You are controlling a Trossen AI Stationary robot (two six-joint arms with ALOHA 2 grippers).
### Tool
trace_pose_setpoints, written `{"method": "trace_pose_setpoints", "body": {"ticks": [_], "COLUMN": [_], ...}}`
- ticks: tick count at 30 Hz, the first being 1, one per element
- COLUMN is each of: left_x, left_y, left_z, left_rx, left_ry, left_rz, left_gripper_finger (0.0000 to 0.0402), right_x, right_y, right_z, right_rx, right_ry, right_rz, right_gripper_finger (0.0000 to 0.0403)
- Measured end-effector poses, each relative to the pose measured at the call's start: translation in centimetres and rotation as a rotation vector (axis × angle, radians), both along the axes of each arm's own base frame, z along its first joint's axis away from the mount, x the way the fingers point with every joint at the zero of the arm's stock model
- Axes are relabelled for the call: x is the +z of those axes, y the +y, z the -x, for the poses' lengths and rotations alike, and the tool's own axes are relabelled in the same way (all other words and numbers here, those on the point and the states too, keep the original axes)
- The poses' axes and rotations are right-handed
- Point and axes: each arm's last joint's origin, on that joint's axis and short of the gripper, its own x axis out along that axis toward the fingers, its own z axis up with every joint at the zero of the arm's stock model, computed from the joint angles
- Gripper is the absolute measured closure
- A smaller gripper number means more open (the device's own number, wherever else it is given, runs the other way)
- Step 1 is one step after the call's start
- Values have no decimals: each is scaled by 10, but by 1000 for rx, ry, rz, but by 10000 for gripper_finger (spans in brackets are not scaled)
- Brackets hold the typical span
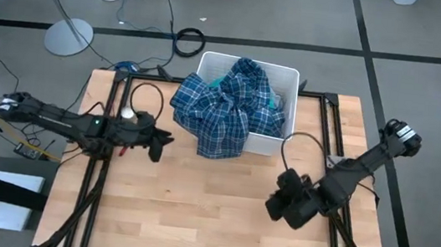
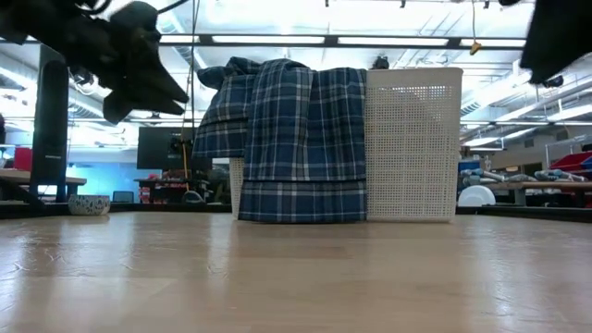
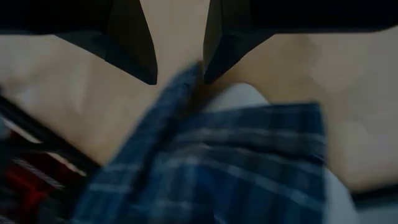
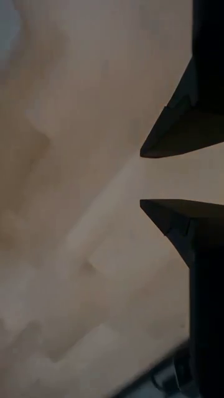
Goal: Sort clothes
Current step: Put the dark blue long sleeve into the white bin
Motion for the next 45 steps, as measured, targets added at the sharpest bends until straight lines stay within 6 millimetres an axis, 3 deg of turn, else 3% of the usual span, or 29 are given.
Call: {"method": "trace_pose_setpoints", "body": {"ticks": [6, 12, 18, 22, 29, 34, 45], "left_x": [4, 3, 4, -2, -5, 16, 98], "left_y": [22, 40, 55, 65, 69, 67, 70], "left_z": [-3, -4, -7, -16, -45, -59, -85], "left_rx": [86, 135, 136, 108, -31, -59, -157], "left_ry": [-3, 44, 70, 72, -88, -214, -398], "left_rz": [-106, -187, -291, -249, -173, -122, -275], "left_gripper_finger": [266, 266, 266, 266, 281, 384, 400], "right_x": [-35, -52, -61, -61, -52, -51, -52], "right_y": [7, 1, -9, -13, -18, -19, -29], "right_z": [5, 12, 22, 29, 34, 34, 31], "right_rx": [19, 78, 108, 116, 132, 151, 161], "right_ry": [-85, -28, -11, -33, -76, -83, -56], "right_rz": [-74, -11, 7, -16, -16, 13, 84], "right_gripper_finger": [285, 285, 285, 285, 285, 285, 285]}}
